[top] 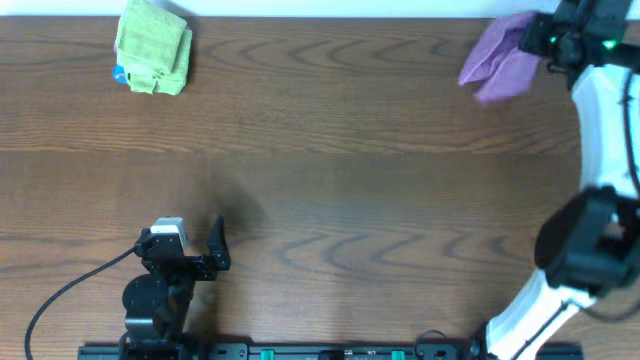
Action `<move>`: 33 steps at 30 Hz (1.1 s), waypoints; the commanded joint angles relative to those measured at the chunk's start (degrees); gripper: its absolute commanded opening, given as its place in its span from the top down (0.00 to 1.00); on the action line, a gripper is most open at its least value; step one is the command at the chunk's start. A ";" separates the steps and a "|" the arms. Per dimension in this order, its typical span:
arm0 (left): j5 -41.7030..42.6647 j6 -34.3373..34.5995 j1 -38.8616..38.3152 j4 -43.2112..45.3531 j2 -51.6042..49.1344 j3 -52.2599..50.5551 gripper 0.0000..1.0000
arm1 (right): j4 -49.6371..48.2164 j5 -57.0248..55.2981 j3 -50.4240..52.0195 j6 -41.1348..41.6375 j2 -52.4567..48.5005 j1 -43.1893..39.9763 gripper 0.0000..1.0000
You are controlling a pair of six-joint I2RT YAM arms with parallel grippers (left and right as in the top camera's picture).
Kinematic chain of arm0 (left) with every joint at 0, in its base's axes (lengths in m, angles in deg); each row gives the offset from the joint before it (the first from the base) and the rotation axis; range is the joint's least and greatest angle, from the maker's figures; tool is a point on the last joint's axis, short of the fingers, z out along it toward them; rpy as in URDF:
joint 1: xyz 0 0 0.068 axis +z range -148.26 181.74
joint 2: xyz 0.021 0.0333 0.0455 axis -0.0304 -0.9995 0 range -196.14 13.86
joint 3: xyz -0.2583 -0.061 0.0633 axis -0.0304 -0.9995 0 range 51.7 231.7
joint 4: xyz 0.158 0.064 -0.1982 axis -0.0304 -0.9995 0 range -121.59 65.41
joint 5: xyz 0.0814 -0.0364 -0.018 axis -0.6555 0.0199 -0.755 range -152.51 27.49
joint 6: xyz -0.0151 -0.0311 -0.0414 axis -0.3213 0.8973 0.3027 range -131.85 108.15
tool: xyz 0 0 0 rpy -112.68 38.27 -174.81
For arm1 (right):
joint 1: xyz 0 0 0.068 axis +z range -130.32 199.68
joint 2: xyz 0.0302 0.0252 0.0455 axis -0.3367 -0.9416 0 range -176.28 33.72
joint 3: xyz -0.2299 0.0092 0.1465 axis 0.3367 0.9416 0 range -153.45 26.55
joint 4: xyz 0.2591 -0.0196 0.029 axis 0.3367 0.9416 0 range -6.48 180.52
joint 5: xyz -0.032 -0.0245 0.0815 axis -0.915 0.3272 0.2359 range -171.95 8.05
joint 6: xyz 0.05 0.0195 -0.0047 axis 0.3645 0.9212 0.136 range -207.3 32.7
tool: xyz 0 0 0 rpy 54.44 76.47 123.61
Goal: Fold the cloth
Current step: 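Grasp the pink cloth with the right gripper and lift it, then carry the hanging pink cloth toward the table center with the right gripper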
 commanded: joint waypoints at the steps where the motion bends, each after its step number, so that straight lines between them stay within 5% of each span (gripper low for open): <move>1: -0.42 0.66 -0.13 -0.37 0.33 -1.27 0.05 | 3.93 1.57 -0.90 -2.67 6.27 3.54 0.99; 14: -0.42 0.66 -0.13 -0.37 0.33 -1.27 0.05 | 25.77 1.55 -0.90 -4.35 23.74 24.50 0.99; 23: -0.42 0.66 -0.13 -0.35 0.33 -1.27 0.05 | 32.52 1.53 -0.90 -3.67 29.44 39.93 0.99; 33: -0.42 0.66 -0.13 -0.37 0.33 -1.27 0.05 | 36.72 3.17 -0.90 0.48 29.51 41.55 0.99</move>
